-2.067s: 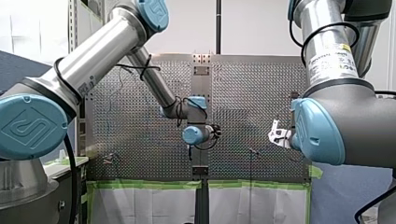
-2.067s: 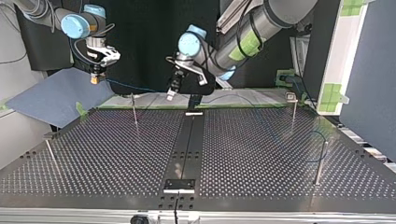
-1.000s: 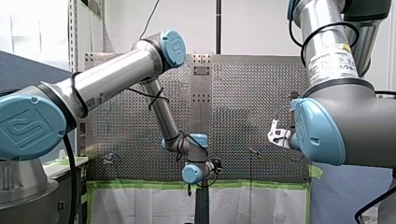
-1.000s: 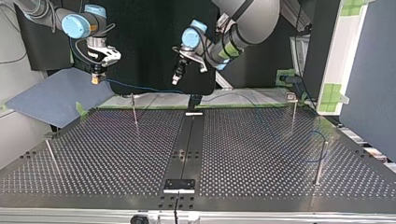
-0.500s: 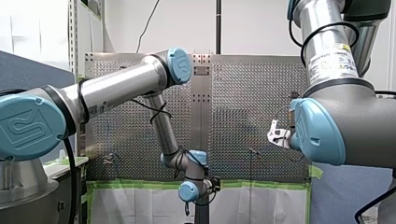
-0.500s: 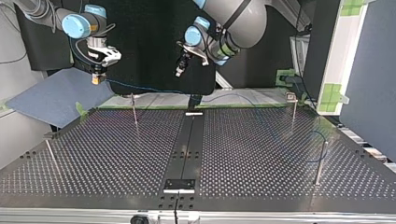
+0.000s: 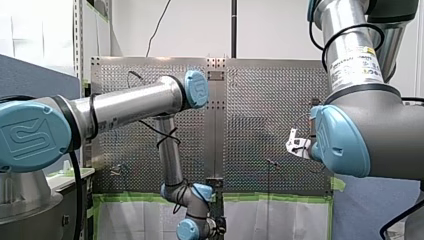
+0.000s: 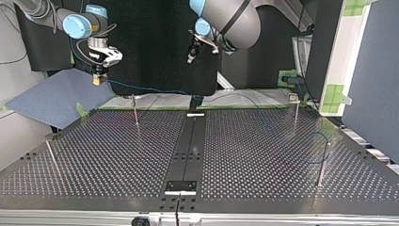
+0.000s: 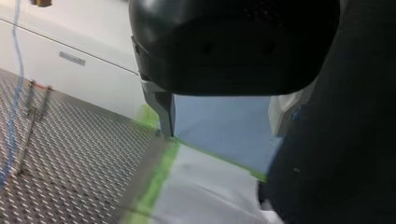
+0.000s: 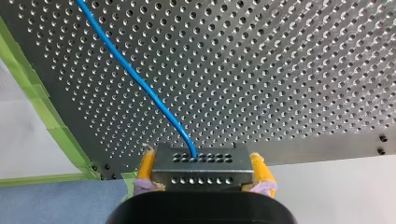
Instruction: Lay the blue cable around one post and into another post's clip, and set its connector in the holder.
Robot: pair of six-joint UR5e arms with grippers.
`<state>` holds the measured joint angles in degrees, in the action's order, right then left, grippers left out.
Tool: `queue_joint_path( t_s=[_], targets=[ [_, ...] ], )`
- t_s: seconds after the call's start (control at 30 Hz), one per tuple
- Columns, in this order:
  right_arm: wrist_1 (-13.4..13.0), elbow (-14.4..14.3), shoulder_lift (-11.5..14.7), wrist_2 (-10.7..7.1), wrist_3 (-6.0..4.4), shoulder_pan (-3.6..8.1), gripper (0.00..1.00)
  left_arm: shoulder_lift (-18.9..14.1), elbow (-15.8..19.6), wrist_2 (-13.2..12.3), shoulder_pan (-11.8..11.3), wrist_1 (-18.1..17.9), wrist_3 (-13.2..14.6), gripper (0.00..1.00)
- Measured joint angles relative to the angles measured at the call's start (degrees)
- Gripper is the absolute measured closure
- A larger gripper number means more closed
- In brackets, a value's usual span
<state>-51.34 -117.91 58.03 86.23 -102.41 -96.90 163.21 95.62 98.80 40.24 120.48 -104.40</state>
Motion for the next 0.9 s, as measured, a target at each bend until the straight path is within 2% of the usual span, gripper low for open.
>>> queue_joint_path(
  t_s=[0.4,0.73,0.9],
  targets=[
    [0.0,0.0,0.0,-0.09,0.00,-0.20,1.00,5.5,-1.0,0.7,0.6,2.6,1.1,0.00],
    [-0.2,0.0,-0.1,-0.09,0.00,-0.35,1.00,2.1,-1.0,0.8,0.8,5.4,1.6,0.00],
    [-0.2,0.0,-0.1,-0.09,0.00,-0.44,1.00,-0.3,-1.7,1.9,0.6,6.4,1.6,0.00]
  ],
)
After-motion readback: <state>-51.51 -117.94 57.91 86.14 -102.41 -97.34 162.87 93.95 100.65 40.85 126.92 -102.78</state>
